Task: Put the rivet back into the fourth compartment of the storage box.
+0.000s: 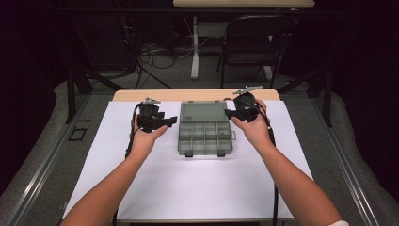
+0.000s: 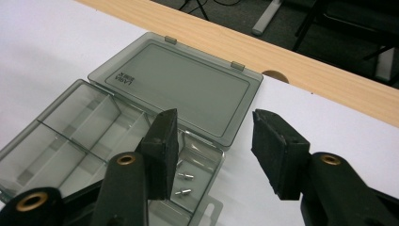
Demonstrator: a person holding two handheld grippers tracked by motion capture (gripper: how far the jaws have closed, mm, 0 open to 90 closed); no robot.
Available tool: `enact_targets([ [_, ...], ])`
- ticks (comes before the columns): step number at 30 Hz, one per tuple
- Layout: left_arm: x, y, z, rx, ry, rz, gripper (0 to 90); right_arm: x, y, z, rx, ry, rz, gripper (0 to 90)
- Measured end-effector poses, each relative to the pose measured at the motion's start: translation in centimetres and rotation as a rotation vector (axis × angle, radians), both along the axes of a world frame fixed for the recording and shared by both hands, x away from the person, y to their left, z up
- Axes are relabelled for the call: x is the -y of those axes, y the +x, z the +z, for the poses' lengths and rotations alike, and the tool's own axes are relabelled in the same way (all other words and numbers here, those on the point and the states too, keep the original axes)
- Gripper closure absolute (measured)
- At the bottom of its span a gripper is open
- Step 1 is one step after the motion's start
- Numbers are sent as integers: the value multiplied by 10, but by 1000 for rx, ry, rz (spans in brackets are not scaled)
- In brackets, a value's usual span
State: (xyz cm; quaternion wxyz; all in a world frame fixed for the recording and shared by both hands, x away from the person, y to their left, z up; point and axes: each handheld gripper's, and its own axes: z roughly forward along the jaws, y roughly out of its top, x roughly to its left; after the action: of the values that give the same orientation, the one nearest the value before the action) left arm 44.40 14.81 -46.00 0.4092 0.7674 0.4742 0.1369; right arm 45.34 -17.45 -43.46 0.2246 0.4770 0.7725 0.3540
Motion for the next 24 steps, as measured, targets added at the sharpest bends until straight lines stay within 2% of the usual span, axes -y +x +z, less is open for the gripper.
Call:
enact_targets([
  [4, 6, 9, -1, -12, 11, -1, 385, 0, 7, -5, -18, 11, -14, 508],
  [8, 12, 18, -2, -30, 0, -1, 385, -1, 16, -11, -28, 22, -33, 511],
  [10, 15, 23, -1, -32, 14, 2, 385, -2, 19, -13, -29, 12, -32, 515],
  [12, 18, 27, 0, -34, 11, 5, 385, -3, 23, -13, -28, -3, -37, 517],
  [17, 25, 37, 3, -39, 14, 11, 386, -3, 32, -12, -31, 0, -48, 517],
  [24, 31, 49, -1, -66, 17, 1, 390, -1, 42, -23, -47, 14, -79, 521],
])
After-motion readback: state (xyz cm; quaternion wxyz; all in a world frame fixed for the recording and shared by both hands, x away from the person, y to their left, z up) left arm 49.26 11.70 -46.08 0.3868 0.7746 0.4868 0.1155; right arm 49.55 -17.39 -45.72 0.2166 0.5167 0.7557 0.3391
